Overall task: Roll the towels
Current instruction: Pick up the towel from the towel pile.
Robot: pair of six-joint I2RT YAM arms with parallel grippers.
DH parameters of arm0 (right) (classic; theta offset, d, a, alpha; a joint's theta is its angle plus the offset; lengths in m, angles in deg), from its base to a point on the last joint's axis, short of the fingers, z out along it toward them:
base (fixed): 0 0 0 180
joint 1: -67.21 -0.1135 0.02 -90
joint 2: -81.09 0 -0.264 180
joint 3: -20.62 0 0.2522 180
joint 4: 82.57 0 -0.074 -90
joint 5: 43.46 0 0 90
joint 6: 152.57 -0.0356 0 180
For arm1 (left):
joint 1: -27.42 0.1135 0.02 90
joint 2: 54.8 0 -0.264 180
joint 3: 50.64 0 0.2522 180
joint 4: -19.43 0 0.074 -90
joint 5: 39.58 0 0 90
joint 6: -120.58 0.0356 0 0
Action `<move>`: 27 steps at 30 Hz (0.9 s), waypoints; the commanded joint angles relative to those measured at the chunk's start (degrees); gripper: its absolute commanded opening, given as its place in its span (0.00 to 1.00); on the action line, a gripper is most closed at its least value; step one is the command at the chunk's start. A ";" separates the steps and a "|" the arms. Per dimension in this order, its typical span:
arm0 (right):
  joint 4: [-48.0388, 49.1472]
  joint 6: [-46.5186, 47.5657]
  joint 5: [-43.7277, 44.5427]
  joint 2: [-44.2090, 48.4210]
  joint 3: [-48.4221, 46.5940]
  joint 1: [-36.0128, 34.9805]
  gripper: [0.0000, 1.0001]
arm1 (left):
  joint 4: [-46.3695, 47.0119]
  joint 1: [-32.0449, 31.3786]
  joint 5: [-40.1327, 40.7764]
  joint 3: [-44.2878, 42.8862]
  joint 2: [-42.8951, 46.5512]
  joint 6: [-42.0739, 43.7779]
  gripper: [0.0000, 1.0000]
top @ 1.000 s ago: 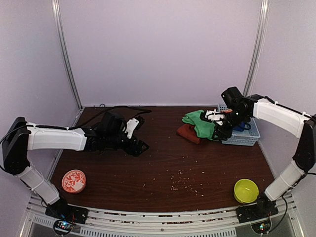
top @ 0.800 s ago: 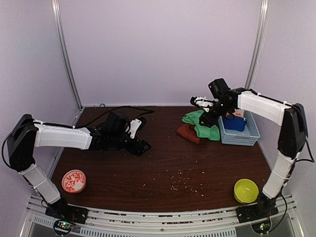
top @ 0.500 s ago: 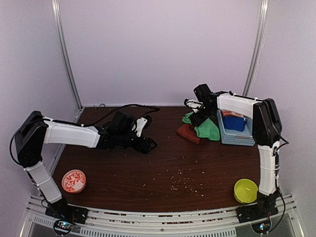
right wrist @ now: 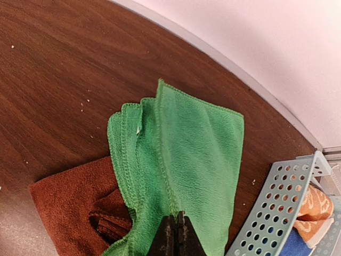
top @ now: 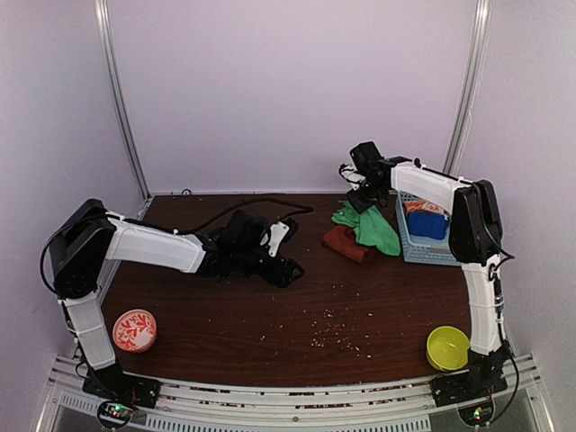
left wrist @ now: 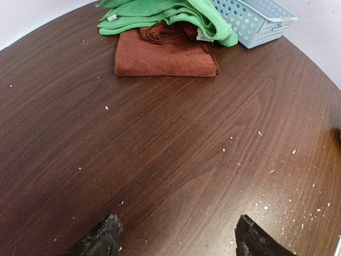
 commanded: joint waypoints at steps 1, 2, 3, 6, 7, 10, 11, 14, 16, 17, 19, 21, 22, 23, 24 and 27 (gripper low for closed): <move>-0.36 -0.36 -2.42 7.98 -3.83 0.95 0.00 | 5.39 -0.71 -0.86 -4.03 -3.87 -1.49 0.75; -0.14 -0.38 -5.01 9.67 -3.92 1.06 0.00 | 5.77 -0.84 -0.77 -4.96 -5.07 -2.02 0.75; 0.35 -0.45 -6.59 11.67 -4.01 1.15 0.00 | 6.12 -0.85 -0.71 -6.19 -6.35 -2.56 0.74; 2.75 -0.54 -11.42 17.35 -4.05 1.32 0.00 | 8.40 -0.95 0.67 -10.00 -11.25 -5.85 0.71; 3.92 -0.46 -14.20 19.10 -3.73 1.62 0.00 | 10.28 -0.95 1.86 -10.90 -12.72 -7.96 0.71; 6.96 -2.56 -20.26 22.92 -3.75 3.05 0.00 | 14.45 -1.04 2.42 -14.95 -17.73 -12.64 0.70; 7.47 -3.36 -21.42 23.63 -4.38 3.38 0.00 | 14.48 -1.12 2.38 -17.29 -19.71 -13.37 0.69; 8.01 -4.50 -24.69 25.40 -6.53 3.79 0.00 | 14.00 -1.30 2.59 -23.93 -24.88 -15.28 0.68; 9.17 -5.01 -26.95 27.21 -6.82 3.97 0.00 | 13.01 -1.35 2.23 -28.73 -28.09 -16.44 0.67; 9.92 -5.55 -28.33 28.14 -6.83 4.03 0.00 | 12.48 -1.39 2.04 -30.80 -29.72 -17.03 0.66; 11.40 -6.46 -30.98 30.05 -7.45 4.09 0.00 | 11.14 -1.44 1.21 -34.97 -32.94 -18.10 0.65; 10.72 -7.46 -34.24 30.00 -11.35 4.32 0.00 | 9.52 -1.42 0.28 -39.32 -36.26 -19.29 0.64; 10.83 -8.27 -35.88 30.01 -12.50 4.53 0.00 | 9.06 -1.40 -0.09 -41.26 -37.76 -19.89 0.64; 11.17 -9.20 -37.37 30.14 -13.27 4.81 0.00 | 9.04 -1.39 -0.61 -42.90 -39.21 -20.47 0.64; 11.62 -10.17 -39.56 30.19 -13.70 5.36 0.00 | 9.11 -1.44 -0.98 -44.88 -40.83 -20.88 0.63; 14.61 -14.33 -46.66 30.95 -13.13 7.51 0.00 | 8.65 -1.39 -2.00 -52.67 -47.04 -22.57 0.63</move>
